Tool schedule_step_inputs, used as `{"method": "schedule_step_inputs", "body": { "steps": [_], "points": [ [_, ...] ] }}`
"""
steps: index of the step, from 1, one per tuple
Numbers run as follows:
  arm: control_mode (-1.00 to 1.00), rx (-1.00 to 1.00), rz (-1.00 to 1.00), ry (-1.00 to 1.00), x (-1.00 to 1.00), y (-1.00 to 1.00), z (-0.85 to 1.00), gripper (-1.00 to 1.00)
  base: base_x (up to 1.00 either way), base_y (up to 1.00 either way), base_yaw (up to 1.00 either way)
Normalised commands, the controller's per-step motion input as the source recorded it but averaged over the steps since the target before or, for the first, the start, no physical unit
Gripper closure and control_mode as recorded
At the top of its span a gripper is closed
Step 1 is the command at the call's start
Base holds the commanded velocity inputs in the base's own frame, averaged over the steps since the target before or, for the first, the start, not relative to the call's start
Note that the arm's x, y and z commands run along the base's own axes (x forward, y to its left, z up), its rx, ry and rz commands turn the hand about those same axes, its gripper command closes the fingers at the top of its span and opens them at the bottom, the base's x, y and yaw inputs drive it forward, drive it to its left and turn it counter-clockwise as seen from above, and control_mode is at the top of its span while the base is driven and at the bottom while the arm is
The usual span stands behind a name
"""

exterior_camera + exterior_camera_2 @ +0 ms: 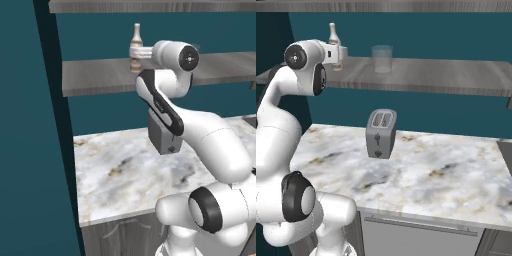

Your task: There is a bowl on the dining counter. Grab a lemon wedge from the fridge and place it in the bowl. Then get the liquor bottle and glass cup from the cabinet and place them next to the bowl.

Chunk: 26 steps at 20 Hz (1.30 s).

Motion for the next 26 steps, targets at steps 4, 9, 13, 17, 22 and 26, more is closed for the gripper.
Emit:
{"method": "schedule_step_inputs", "body": {
  "steps": [4,9,13,17,22,26],
  "points": [
    [-1.0,-0.01,0.0,0.0,0.45,0.12,0.0,-1.0,0.0,0.0,0.0],
    [-1.0,-0.02,0.0,0.0,0.44,0.14,0.0,-1.0,0.0,0.0,0.0],
    [-1.0,0.0,0.0,0.0,0.37,0.01,0.0,-1.0,0.0,0.0,0.0],
    [-1.0,0.0,0.0,0.0,0.35,0.0,0.0,-1.0,0.0,0.0,0.0],
    [-1.0,0.0,0.0,0.0,0.3,0.01,0.0,-1.0,0.0,0.0,0.0],
    [-1.0,0.0,0.0,0.0,0.18,0.0,0.0,-1.0,0.0,0.0,0.0]
  ]
}}
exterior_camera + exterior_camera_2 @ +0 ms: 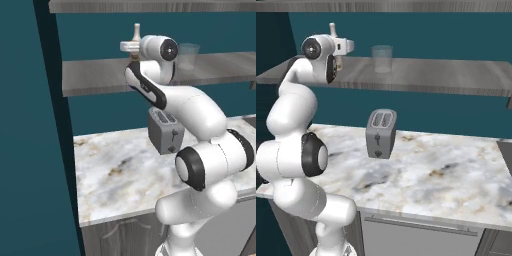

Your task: There is a bowl on the dining counter. Grab a lemon wedge from the fridge and place it in the bowl. Then get the liquor bottle and glass cup from the cabinet and place them next to the bowl.

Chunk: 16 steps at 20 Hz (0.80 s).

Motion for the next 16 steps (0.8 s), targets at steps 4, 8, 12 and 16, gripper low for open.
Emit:
{"method": "schedule_step_inputs", "body": {
  "steps": [4,8,12,16],
  "points": [
    [-1.0,0.0,0.0,0.0,0.13,0.0,0.0,-1.0,0.0,0.0,0.0],
    [-1.0,0.0,0.0,0.0,0.15,0.01,0.0,-1.0,0.0,0.0,0.0],
    [-1.0,0.0,0.0,0.02,0.15,0.05,-0.02,1.0,0.0,0.0,0.0],
    [-1.0,0.0,0.0,0.03,0.12,0.03,-0.05,1.0,0.0,0.0,0.0]
  ]
}}
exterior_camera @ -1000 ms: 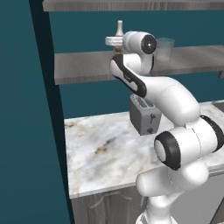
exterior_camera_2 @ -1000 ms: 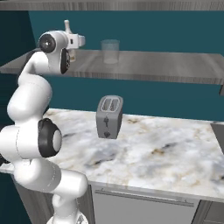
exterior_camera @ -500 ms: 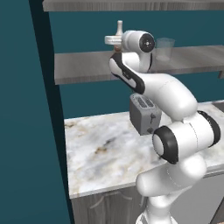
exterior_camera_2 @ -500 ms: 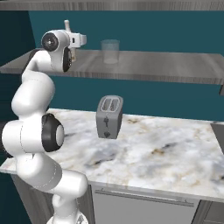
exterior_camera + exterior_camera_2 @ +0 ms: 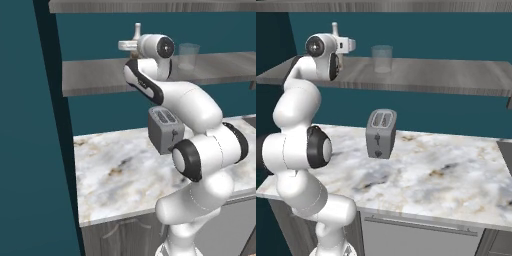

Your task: There is a bowl on the dining counter. Grab a lemon wedge from the fridge and place it in the bowl. Then get the liquor bottle and glass cup from the cabinet and place them next to the bowl.

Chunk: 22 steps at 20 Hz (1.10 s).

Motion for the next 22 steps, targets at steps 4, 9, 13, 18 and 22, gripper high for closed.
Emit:
{"method": "schedule_step_inputs", "body": {
  "steps": [4,9,13,18,22],
  "points": [
    [-1.0,0.0,0.0,0.03,0.03,0.01,0.0,1.0,0.0,0.0,0.0],
    [-1.0,0.0,0.0,0.02,0.01,0.0,0.0,1.0,0.0,0.0,0.0],
    [-1.0,0.0,0.0,0.0,0.0,0.01,0.0,1.0,0.0,0.0,0.0],
    [-1.0,-0.01,0.0,0.0,-0.06,0.09,-0.02,1.0,0.0,0.0,0.0],
    [-1.0,-0.03,0.0,-0.08,-0.53,0.15,-0.13,1.0,0.0,0.0,0.0]
  ]
}}
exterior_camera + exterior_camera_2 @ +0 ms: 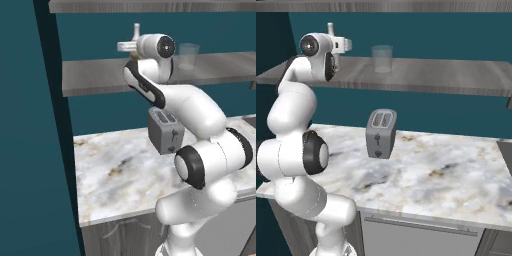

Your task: There is a bowl on the dining counter. Grab a lemon wedge from the fridge and place it in the bowl. Then get the liquor bottle and glass cup from the cabinet and place them next to the bowl.

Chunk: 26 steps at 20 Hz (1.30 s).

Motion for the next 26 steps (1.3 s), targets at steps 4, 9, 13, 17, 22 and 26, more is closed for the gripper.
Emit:
{"method": "schedule_step_inputs", "body": {
  "steps": [4,9,13,17,22,26],
  "points": [
    [-1.0,-0.02,0.0,-0.14,-0.96,0.19,-0.35,1.0,0.0,0.0,0.0],
    [-1.0,0.0,0.0,-0.09,-1.0,0.11,-0.11,1.0,0.0,0.0,0.0],
    [-1.0,0.06,0.0,0.0,-1.0,0.0,0.11,1.0,0.0,0.0,0.0],
    [-1.0,0.1,0.0,0.03,-1.0,-0.04,0.18,1.0,0.0,0.0,0.0],
    [-1.0,0.11,0.0,0.04,-1.0,-0.1,0.13,1.0,0.0,0.0,0.0],
    [-1.0,0.11,0.0,0.0,-1.0,-0.22,0.17,1.0,0.0,0.0,0.0]
  ]
}}
